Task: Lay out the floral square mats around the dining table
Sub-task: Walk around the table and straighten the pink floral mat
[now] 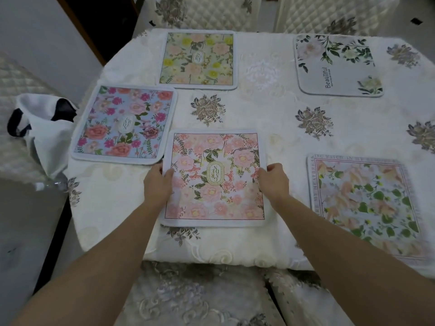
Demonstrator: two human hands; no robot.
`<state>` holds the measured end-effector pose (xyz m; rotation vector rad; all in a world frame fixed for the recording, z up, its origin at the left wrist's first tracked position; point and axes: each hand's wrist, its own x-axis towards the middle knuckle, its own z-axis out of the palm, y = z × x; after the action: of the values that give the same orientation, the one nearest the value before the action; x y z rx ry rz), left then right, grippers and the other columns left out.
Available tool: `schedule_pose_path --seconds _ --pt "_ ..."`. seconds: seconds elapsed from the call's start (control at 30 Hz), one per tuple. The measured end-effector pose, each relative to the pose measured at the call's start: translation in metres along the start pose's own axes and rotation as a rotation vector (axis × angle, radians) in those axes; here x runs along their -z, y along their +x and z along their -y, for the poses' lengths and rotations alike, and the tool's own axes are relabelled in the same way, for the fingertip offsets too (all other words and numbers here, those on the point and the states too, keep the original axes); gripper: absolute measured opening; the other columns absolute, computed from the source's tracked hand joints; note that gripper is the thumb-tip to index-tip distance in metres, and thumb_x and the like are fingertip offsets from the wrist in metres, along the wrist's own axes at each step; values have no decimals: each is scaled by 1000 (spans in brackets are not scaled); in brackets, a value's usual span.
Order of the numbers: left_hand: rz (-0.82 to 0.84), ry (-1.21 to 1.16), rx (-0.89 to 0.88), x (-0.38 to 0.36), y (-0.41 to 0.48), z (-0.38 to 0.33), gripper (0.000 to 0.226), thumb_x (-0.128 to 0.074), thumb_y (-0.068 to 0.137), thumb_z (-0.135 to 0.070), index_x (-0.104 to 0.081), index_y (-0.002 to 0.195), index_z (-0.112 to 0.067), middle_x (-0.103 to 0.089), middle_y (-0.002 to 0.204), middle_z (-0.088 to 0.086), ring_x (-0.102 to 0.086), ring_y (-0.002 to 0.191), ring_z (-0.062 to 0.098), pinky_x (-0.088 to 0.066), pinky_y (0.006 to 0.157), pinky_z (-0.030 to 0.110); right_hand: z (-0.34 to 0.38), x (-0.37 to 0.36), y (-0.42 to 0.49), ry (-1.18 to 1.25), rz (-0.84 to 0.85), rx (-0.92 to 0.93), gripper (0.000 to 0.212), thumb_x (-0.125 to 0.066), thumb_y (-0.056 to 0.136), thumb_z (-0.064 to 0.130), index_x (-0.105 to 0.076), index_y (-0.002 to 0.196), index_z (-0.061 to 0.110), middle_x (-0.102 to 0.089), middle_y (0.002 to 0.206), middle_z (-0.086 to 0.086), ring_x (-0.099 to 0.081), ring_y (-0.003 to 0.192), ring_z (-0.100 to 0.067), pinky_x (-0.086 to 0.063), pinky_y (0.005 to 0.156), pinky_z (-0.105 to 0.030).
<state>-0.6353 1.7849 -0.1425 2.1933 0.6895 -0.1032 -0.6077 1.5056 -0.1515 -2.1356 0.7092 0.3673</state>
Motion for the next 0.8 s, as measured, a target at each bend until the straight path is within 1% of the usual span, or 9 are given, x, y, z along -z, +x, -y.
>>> schedule_pose_path --seconds 0.13,0.23,0.3,0.37,0.43,0.53,0.63,0.7,0.8 --pt "-10 -55 28 -2 2 0 29 -54 99 -22 -58 119 -1 -62 97 9 -53 79 18 -37 63 25 -1 -3 0 8 13 51 31 -47 99 31 -53 117 7 -64 104 -10 -61 90 -27 -44 71 -32" --pt "6 -83 31 2 1 -1 25 -55 98 -23 -58 112 -2 -57 87 3 -49 68 12 -33 54 19 -4 -3 -6 2 1 65 22 -45 100 29 -51 105 8 -61 100 -10 -59 87 -27 -41 67 -31" --pt "21 -96 16 6 -3 0 23 -55 98 -23 -58 112 -5 -58 91 4 -51 73 15 -33 55 17 -8 -2 -13 8 -1 55 19 -42 101 28 -49 101 10 -58 96 -8 -56 82 -24 -40 61 -31" --pt "33 -107 -1 10 -9 3 21 -55 98 -23 -59 110 -7 -58 93 3 -51 80 17 -35 56 15 -13 -3 -20 21 -1 44 19 -41 100 29 -48 97 11 -58 95 -7 -57 83 -26 -46 65 -35" --pt "38 -89 3 14 -15 6 20 -55 98 -24 -58 106 -6 -57 91 3 -50 78 17 -35 52 13 -17 -4 -26 25 3 31 20 -41 100 30 -48 93 13 -59 94 -8 -58 82 -27 -48 69 -39" --pt "33 -52 23 19 -21 16 20 -55 98 -25 -57 101 -5 -57 89 5 -50 77 19 -34 55 20 -21 -5 -34 25 33 18 21 -43 99 29 -51 90 12 -62 91 -7 -60 78 -25 -45 64 -34" --pt "29 -18 46 21 -21 24 19 -56 98 -26 -56 97 -7 -58 87 4 -52 78 21 -35 60 27 -24 -9 -40 -1 45 16 24 -43 99 30 -54 92 10 -63 91 -8 -63 79 -25 -50 67 -36" --pt "31 12 47 20 -21 28 18 -55 98 -26 -55 95 -8 -55 82 1 -51 77 21 -34 58 24 -26 -11 -41 -23 43 15 25 -42 99 30 -55 94 10 -63 91 -7 -62 78 -22 -50 66 -35" --pt "29 57 42 19 -22 30 19 -54 99 -26 -56 100 -7 -57 88 3 -51 77 18 -33 48 15 -27 -10 -41 -74 39 26 27 -42 99 31 -56 95 9 -62 90 -6 -60 76 -22 -47 64 -33"
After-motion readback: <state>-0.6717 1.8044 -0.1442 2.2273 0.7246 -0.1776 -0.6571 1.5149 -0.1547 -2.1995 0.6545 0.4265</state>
